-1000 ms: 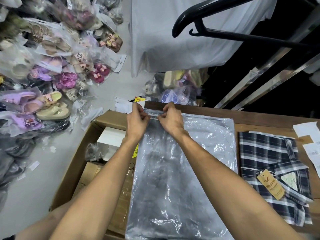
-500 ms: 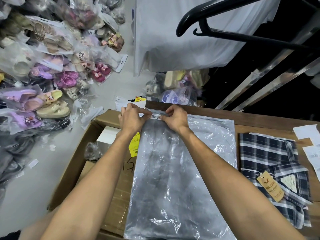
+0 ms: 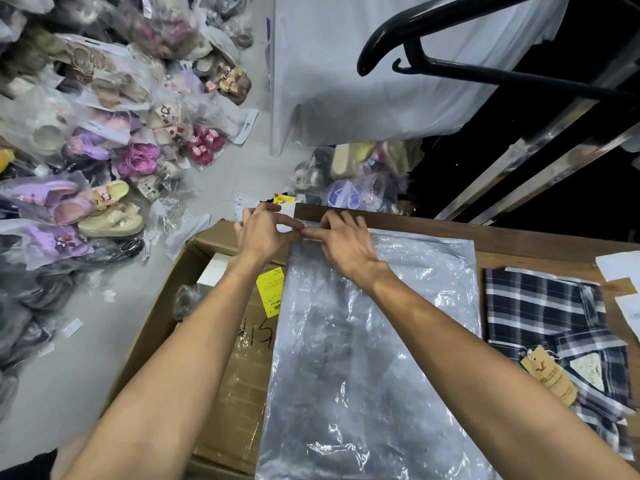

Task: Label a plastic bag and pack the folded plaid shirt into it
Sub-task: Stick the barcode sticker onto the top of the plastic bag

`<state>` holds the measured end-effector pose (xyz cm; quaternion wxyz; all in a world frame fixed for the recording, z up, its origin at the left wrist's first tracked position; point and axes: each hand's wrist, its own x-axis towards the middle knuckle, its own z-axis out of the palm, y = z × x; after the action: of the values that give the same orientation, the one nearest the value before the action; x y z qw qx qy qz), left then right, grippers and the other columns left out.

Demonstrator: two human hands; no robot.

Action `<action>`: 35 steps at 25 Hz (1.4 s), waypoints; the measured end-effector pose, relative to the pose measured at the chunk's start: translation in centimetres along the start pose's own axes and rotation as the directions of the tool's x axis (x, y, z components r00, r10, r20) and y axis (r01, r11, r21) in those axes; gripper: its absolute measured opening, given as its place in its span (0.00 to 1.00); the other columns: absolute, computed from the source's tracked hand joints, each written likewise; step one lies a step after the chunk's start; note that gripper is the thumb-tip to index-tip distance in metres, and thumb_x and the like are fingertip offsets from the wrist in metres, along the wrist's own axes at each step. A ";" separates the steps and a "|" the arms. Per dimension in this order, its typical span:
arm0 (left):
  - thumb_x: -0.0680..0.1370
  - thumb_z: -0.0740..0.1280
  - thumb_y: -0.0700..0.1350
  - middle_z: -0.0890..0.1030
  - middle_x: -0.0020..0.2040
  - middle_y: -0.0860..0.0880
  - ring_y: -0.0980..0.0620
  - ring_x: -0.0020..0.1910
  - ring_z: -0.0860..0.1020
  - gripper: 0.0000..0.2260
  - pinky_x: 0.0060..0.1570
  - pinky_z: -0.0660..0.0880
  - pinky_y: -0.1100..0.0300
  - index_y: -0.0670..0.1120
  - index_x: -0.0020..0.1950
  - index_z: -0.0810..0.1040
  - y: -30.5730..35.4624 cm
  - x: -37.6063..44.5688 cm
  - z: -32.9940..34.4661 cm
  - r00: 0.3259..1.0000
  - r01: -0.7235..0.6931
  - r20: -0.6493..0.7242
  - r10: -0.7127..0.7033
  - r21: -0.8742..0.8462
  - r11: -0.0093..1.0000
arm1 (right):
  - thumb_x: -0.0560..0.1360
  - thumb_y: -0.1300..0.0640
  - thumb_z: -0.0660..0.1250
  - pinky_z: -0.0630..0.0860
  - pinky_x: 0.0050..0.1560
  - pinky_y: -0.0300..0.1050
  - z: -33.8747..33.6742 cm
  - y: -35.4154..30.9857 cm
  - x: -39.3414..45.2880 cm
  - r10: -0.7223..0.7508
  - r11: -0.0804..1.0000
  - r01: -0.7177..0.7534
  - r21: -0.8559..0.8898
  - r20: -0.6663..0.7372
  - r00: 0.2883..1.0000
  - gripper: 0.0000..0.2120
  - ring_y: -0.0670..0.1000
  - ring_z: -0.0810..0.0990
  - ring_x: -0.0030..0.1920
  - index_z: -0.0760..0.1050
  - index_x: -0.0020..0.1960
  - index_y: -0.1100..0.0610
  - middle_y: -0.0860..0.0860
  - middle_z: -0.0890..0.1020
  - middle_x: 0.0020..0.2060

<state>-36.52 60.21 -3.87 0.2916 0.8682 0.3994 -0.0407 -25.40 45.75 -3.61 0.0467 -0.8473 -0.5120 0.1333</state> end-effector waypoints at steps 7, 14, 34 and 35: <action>0.73 0.71 0.66 0.73 0.73 0.53 0.43 0.70 0.67 0.12 0.61 0.64 0.46 0.68 0.55 0.84 -0.1 0.4 -0.7 0.997 -0.045 0.068 0.036 0.135 0.990 | 0.78 0.47 0.66 0.68 0.55 0.55 0.5 1.1 -0.4 -0.018 0.997 0.009 -0.075 -0.121 0.992 0.16 0.56 0.74 0.54 0.78 0.64 0.35 0.50 0.76 0.51; 0.69 0.71 0.70 0.72 0.75 0.54 0.44 0.71 0.67 0.18 0.66 0.62 0.45 0.71 0.57 0.81 -0.3 0.6 -1.4 0.989 -0.083 0.139 0.050 0.247 0.966 | 0.78 0.45 0.66 0.65 0.51 0.53 0.7 2.5 -1.4 0.088 0.996 -0.086 0.016 -0.175 0.981 0.13 0.56 0.73 0.51 0.82 0.61 0.39 0.51 0.76 0.48; 0.64 0.74 0.70 0.71 0.75 0.52 0.45 0.72 0.66 0.25 0.72 0.58 0.36 0.70 0.60 0.80 0.5 -0.5 -2.2 0.979 -0.063 0.203 0.008 0.264 0.963 | 0.76 0.45 0.59 0.67 0.49 0.53 2.0 0.6 -3.2 0.036 0.992 -0.057 -0.113 -0.184 0.982 0.18 0.57 0.73 0.50 0.81 0.60 0.42 0.53 0.76 0.55; 0.64 0.74 0.70 0.71 0.75 0.52 0.45 0.72 0.66 0.24 0.72 0.58 0.36 0.70 0.60 0.80 0.6 -0.5 -2.2 0.979 -0.063 0.205 0.007 0.268 0.961 | 0.76 0.45 0.59 0.67 0.49 0.53 2.0 0.4 -3.1 0.032 0.992 -0.054 -0.117 -0.177 0.984 0.18 0.56 0.73 0.50 0.81 0.61 0.42 0.53 0.76 0.55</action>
<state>-36.76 60.79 -1.58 0.2091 0.8983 0.3428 -0.1783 -26.91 42.73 -5.04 0.0370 -0.8678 -0.4946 0.0284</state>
